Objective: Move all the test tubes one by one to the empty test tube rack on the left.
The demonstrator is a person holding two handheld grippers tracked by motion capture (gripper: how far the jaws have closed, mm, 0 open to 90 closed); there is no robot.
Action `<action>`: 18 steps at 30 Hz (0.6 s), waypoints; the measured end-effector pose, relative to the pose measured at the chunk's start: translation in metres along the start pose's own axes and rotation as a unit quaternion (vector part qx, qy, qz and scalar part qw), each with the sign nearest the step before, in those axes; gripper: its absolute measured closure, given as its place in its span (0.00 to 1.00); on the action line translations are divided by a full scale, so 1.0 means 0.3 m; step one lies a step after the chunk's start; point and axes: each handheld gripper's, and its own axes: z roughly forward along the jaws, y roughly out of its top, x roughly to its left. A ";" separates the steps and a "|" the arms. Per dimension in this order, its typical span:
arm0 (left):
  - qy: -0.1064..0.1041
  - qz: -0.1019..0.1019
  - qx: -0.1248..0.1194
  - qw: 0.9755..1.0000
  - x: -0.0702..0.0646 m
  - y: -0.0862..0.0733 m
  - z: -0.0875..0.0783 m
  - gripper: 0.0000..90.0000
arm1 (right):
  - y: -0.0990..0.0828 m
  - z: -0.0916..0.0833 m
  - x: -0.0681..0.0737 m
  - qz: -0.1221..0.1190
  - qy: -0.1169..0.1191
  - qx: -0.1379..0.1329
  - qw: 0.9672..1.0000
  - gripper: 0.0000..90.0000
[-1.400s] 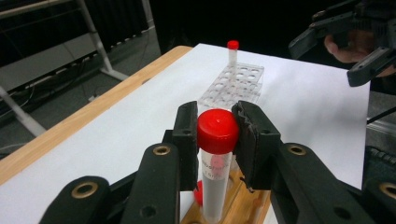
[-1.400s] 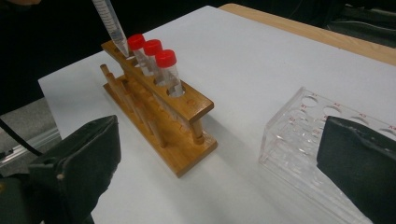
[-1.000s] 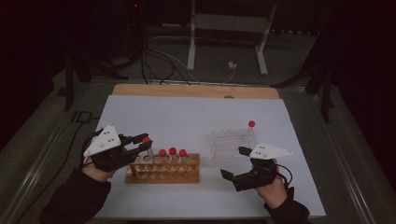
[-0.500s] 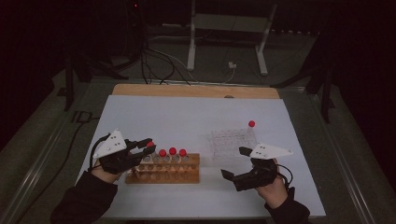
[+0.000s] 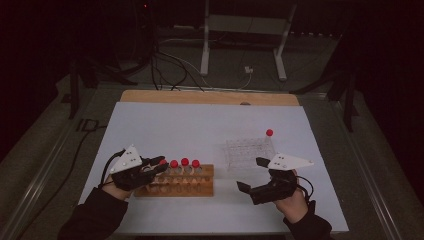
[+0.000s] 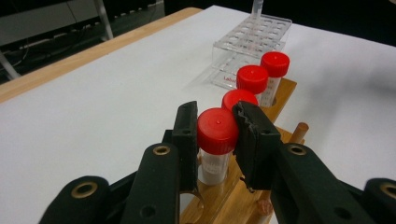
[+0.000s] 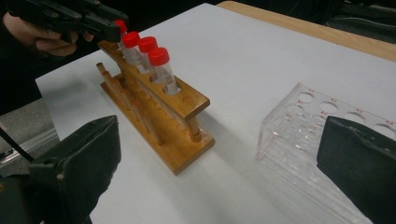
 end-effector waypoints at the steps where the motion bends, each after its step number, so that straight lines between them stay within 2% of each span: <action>1: 0.000 0.000 0.003 1.000 -0.001 -0.002 0.002 0.80 | 0.000 0.000 0.000 0.000 0.000 0.001 1.000 0.00; 11: -0.006 -0.003 0.012 1.000 0.001 -0.004 0.003 0.78 | 0.001 -0.001 0.000 -0.001 0.002 0.000 1.000 0.00; 12: -0.008 -0.002 0.013 1.000 -0.001 -0.004 0.003 0.76 | 0.001 -0.001 0.001 -0.001 0.002 0.000 1.000 0.00; 14: -0.021 -0.012 0.016 1.000 0.000 -0.003 -0.001 0.64 | 0.002 -0.003 0.000 0.001 0.004 -0.002 1.000 0.00; 18: -0.024 -0.017 0.001 1.000 -0.003 0.001 -0.027 0.44 | 0.003 -0.007 -0.003 0.000 0.004 -0.005 1.000 0.00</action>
